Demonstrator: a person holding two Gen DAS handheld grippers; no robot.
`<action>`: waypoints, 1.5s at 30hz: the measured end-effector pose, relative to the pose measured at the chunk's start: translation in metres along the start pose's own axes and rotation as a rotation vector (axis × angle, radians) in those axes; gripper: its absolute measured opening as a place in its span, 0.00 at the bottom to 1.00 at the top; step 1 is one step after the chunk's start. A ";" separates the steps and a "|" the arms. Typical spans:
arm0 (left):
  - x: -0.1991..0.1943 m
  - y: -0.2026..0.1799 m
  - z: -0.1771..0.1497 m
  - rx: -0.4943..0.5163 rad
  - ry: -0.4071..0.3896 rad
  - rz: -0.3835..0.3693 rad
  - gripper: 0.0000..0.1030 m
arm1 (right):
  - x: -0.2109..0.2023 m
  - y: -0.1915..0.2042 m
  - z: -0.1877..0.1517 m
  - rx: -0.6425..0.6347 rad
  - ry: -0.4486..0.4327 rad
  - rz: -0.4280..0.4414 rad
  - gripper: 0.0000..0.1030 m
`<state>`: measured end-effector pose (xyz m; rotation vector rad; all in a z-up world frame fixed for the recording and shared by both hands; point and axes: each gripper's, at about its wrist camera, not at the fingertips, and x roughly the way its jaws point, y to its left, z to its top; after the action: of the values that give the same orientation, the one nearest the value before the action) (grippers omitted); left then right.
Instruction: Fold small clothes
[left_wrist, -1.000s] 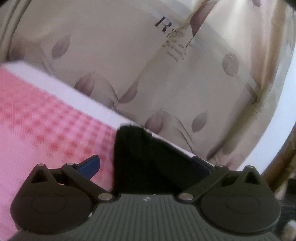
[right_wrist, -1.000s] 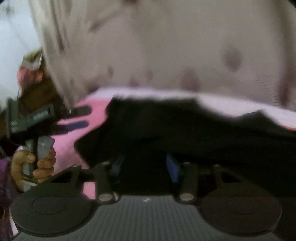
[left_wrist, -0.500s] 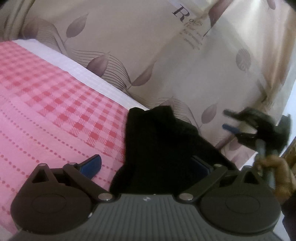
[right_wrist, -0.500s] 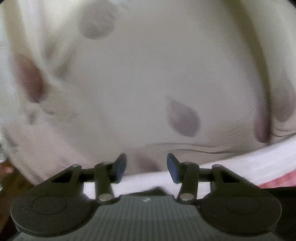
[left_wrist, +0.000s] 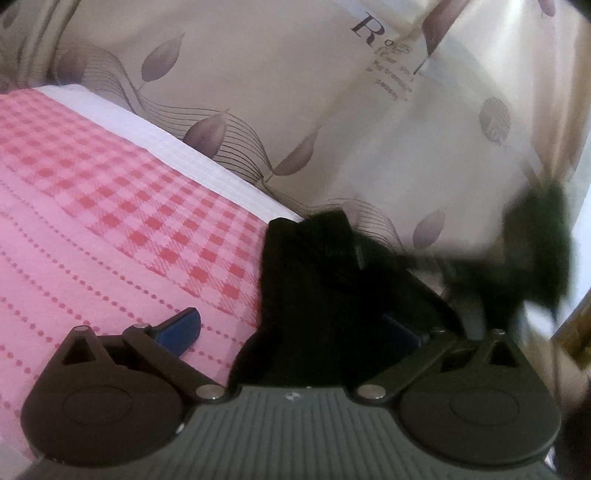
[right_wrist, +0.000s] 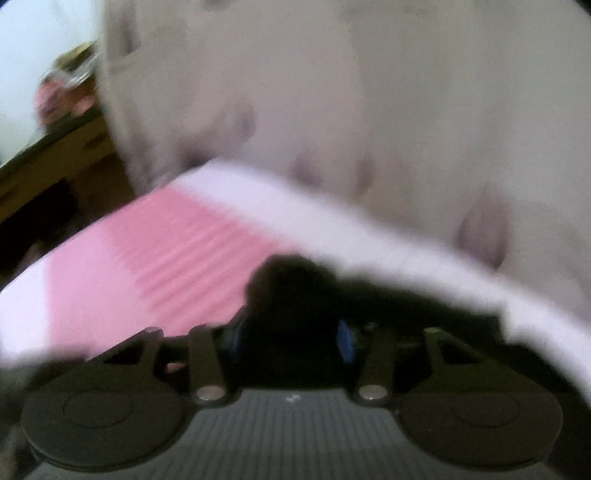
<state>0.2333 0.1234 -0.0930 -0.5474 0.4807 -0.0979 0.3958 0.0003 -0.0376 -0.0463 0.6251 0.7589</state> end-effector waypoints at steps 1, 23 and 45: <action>0.000 -0.001 0.000 0.006 0.001 0.002 0.98 | 0.004 -0.017 0.011 0.064 -0.048 -0.029 0.45; 0.000 -0.003 -0.002 0.025 -0.001 0.007 0.99 | -0.231 -0.174 -0.154 0.562 -0.199 -0.298 0.77; -0.001 -0.001 0.000 0.006 -0.006 -0.001 1.00 | -0.283 -0.097 -0.237 0.389 -0.130 -0.530 0.83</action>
<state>0.2327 0.1229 -0.0923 -0.5420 0.4738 -0.0983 0.1814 -0.3101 -0.0944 0.1882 0.5914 0.1195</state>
